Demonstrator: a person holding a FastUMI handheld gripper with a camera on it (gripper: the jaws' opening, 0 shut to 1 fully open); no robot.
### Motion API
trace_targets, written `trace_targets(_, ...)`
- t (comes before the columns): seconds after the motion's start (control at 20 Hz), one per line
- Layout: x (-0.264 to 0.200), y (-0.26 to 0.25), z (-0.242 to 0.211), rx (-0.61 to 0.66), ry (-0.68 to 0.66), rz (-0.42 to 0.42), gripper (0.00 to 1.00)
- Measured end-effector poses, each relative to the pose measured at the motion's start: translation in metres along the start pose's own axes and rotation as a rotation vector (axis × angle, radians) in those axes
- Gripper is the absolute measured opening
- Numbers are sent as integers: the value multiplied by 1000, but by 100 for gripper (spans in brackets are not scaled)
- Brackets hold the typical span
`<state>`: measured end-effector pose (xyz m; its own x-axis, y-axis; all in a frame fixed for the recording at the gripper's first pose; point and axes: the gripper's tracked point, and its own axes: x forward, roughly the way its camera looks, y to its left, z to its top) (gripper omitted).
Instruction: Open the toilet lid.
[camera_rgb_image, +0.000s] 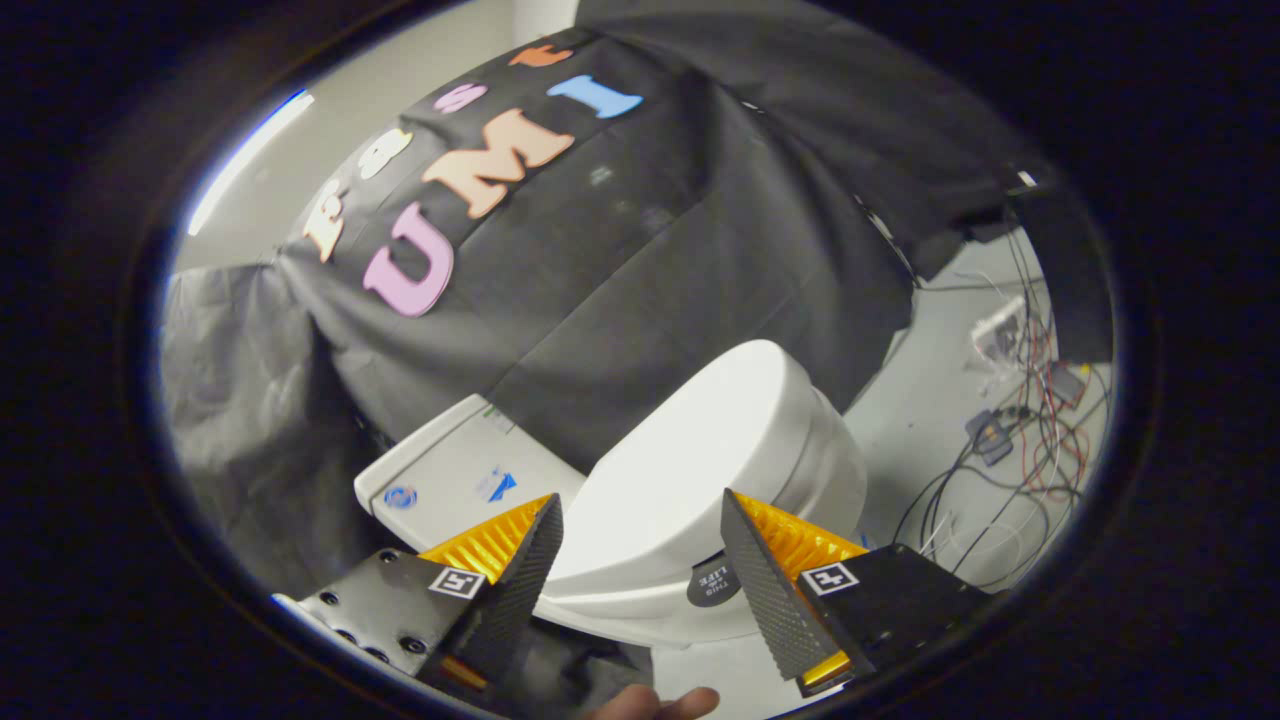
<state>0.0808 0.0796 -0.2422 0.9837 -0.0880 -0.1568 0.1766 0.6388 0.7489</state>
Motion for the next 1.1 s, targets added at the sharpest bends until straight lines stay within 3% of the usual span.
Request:
trace_targets(0.15,5,-43,-41,68,111,-151,99)
trace_targets(0.35,10,-64,-58,279,159,-216,87)
trace_targets(0.65,24,-58,-70,343,177,-160,65)
trace_targets(0.85,24,-41,-93,382,271,-104,50)
trace_targets(1.0,28,-35,-82,510,228,-48,50)
trace_targets(1.05,32,-38,-81,560,208,-25,5)
trace_targets(1.1,31,-36,-85,599,206,-21,5)
